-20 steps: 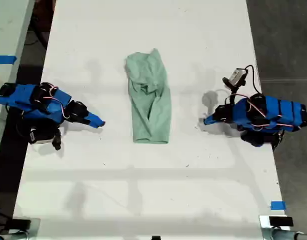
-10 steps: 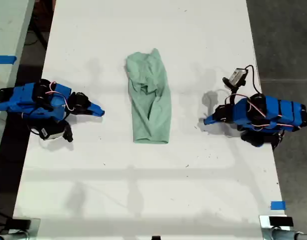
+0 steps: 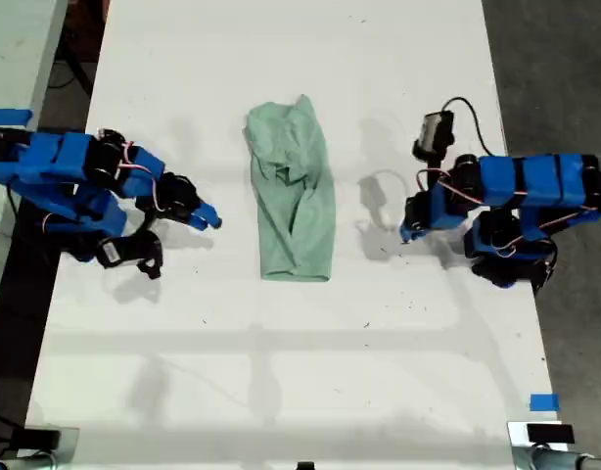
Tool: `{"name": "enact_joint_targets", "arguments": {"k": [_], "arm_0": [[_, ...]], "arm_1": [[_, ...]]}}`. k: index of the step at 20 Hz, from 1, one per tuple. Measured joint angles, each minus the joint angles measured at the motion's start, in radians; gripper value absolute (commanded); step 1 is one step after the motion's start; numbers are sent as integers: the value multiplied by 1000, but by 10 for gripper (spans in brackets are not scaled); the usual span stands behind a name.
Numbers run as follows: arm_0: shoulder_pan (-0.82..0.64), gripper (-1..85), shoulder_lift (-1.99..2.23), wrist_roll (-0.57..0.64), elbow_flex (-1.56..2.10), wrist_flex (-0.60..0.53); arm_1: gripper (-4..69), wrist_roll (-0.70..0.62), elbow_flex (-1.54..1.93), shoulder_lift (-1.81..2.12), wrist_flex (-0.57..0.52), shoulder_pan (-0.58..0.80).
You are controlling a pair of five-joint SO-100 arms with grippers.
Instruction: Fold t shirt
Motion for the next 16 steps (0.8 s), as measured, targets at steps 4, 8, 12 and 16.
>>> {"name": "enact_joint_targets", "arguments": {"k": [4,8,12,16], "arm_0": [[-3,244,-583,94,-592,172],[3,272,-836,107,-735,179],[21,272,-957,143,-752,86],[21,264,-1029,143,-752,40]], "arm_1": [[257,-84,-583,-515,97,-21],[289,-101,-738,-719,80,-23],[289,-100,-739,-815,-17,-23],[247,-98,-739,-913,-91,-34]]}}
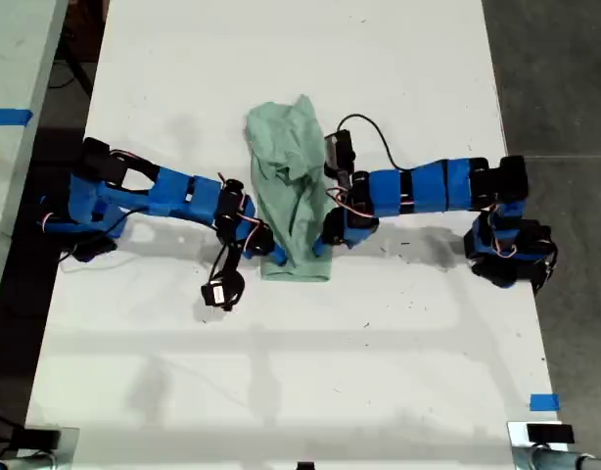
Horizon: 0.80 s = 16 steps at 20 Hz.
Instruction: Fold t shirt
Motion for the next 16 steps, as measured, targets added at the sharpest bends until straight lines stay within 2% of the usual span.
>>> {"name": "enact_joint_targets", "arguments": {"k": [3,5,10,15,16], "arm_0": [[0,217,-29,0,0,-20],[0,-1,-54,-5,-26,-28],[2,-1,-78,-21,-75,-23],[12,-1,-80,3,-249,98],[17,-1,-80,14,-305,123]], "arm_1": [[198,3,0,-52,-54,-15],[12,5,0,-103,-80,-28],[13,15,-58,-114,-78,-37],[16,11,-202,-114,-3,-41],[54,9,-241,-114,20,-44]]}}
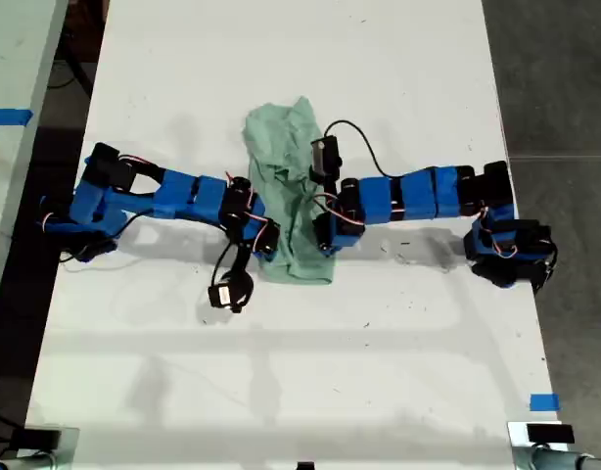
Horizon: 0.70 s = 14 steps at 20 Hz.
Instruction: Fold t shirt
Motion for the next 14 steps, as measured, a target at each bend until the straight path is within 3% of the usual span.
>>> {"name": "enact_joint_targets", "arguments": {"k": [2,5,8,9,10,11,14], "arm_0": [[5,-1,0,12,-41,25],[5,-1,-40,15,-43,35],[11,-1,-66,15,-43,32],[11,-1,-66,15,-43,32],[11,-1,-66,15,-43,32],[11,-1,-66,15,-43,32],[11,-1,-66,15,-43,32]], "arm_1": [[194,-3,-23,-5,15,-8],[306,-3,-23,-67,11,-17],[341,18,-23,-150,-14,-29],[332,25,-25,-160,-21,-29],[204,29,-34,-172,-25,-29],[-5,32,-40,-179,-26,-29],[-5,49,-75,-206,-61,-31]]}}
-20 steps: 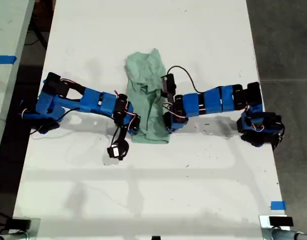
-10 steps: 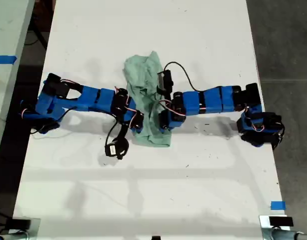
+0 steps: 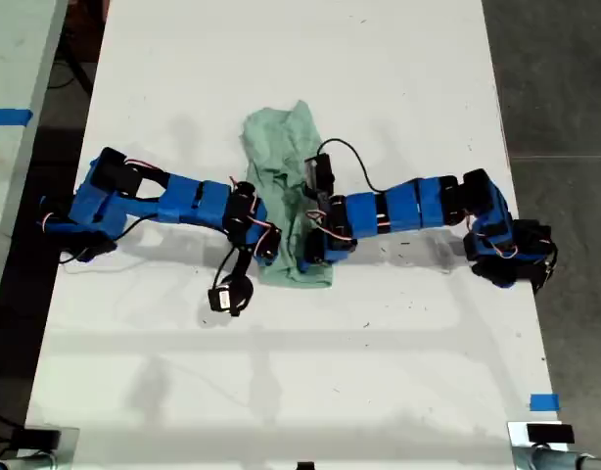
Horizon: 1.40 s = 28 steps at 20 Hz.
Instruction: Fold t shirt
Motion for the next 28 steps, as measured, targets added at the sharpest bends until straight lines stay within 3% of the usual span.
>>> {"name": "enact_joint_targets", "arguments": {"k": [7,11,15,20,22,23,24,26,28], "arm_0": [[0,-1,14,15,-46,12],[-81,-1,173,86,-51,55],[-307,-1,305,195,-51,81],[-609,-1,247,287,-51,69],[-673,43,192,307,-49,58],[-695,212,187,318,-49,51],[-709,270,187,330,-49,54],[-729,281,187,357,-49,57],[-750,282,187,373,-51,55]], "arm_1": [[-5,-95,-60,97,97,11],[-4,-281,-60,299,141,161],[0,-512,-57,390,37,370],[1,-676,-46,265,-244,554],[71,-706,-51,160,-321,601],[204,-718,-51,133,-347,615],[302,-733,-51,127,-357,624],[432,-761,-52,126,-365,644],[457,-793,-54,126,-360,670]]}}
